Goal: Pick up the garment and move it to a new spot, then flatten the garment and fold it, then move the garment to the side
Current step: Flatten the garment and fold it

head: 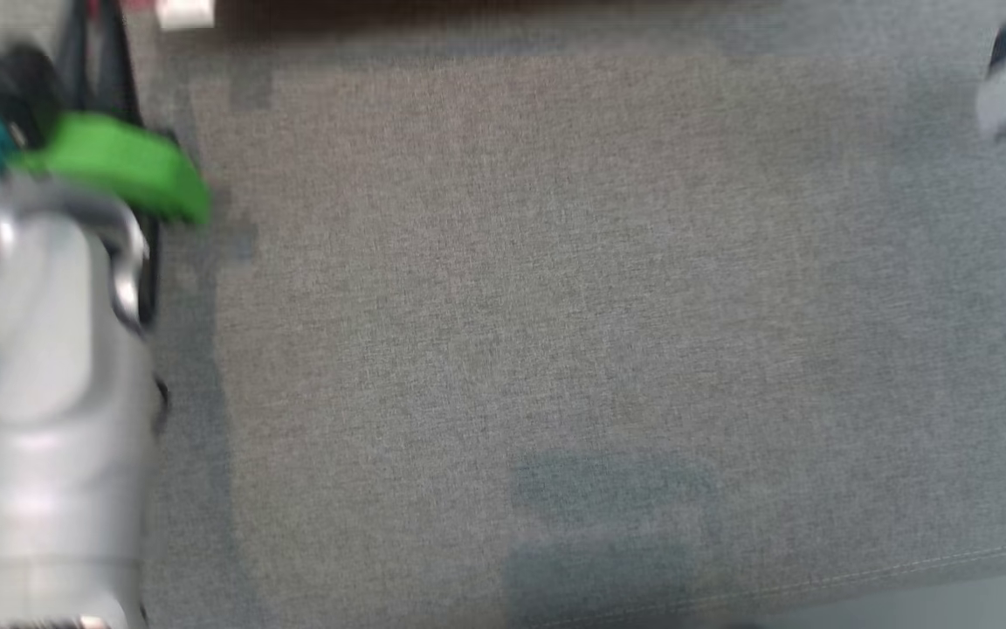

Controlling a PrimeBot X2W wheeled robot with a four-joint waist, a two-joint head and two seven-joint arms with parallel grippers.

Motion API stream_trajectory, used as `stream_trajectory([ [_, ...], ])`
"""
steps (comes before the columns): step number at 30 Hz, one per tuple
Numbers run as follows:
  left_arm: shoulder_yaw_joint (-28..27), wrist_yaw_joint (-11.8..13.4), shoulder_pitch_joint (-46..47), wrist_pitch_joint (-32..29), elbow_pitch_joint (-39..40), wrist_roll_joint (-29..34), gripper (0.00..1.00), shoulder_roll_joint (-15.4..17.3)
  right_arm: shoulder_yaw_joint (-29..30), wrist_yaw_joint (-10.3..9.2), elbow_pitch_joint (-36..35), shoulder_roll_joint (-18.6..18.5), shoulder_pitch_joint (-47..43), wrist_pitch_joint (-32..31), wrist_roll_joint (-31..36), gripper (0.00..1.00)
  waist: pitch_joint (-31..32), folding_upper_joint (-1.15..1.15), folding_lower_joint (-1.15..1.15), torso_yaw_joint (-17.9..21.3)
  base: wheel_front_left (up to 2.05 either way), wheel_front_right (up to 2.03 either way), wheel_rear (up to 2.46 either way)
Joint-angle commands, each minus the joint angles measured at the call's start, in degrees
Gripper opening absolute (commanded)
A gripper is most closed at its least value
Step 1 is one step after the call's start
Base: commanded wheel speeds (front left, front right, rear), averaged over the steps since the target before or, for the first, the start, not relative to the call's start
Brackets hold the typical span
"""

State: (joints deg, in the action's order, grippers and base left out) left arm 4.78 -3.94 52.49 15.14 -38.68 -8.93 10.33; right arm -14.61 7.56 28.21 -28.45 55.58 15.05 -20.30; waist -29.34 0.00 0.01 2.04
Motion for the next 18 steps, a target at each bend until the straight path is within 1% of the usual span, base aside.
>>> stream_trajectory([
  [1, -1.6, -0.1, -5.9, 0.0, 0.3, -0.7, 0.00, -0.3, 0.3, -0.15, -0.7, -1.1, -5.6, 0.2, -2.1, 0.00, 4.5, 0.00, -0.01, -0.1, 0.00, 0.00, 0.00],
  [4, -4.1, -0.5, -15.4, 0.0, -0.1, -1.4, 0.00, -2.0, 1.2, -0.20, -1.4, -1.7, -15.7, 0.2, -4.8, 0.00, 9.2, 0.00, -0.01, -0.1, 0.00, 0.00, 0.00],
  [7, -6.4, -0.4, -23.2, 0.0, -0.9, -1.9, 0.00, -3.4, 0.5, -0.20, -1.3, -1.6, -23.8, 0.2, -7.2, 0.00, 13.4, 0.00, -0.01, 0.2, 0.00, 0.00, 0.00],
  [9, -7.1, -0.8, -27.8, 0.0, -1.6, -1.4, 0.00, -4.2, -0.1, -0.21, -0.7, -1.6, -28.9, 0.2, -8.7, 0.00, 15.9, 0.00, -0.01, 0.3, 0.00, 0.00, 0.00],
  [14, -9.1, -1.1, -35.9, 0.0, -2.3, -1.0, 0.00, -5.5, -0.8, -0.37, 1.5, -1.8, -38.3, 0.2, -10.8, 0.00, 21.4, 0.00, -0.01, 0.5, 0.00, 0.00, 0.00],
  [18, -10.6, -1.0, -40.9, 0.0, -2.2, -1.4, 0.00, -6.2, -0.7, -0.50, 2.9, -1.7, -43.5, 0.2, -11.7, 0.00, 24.6, 0.00, -0.01, 0.6, 0.00, 0.00, 0.00],
])
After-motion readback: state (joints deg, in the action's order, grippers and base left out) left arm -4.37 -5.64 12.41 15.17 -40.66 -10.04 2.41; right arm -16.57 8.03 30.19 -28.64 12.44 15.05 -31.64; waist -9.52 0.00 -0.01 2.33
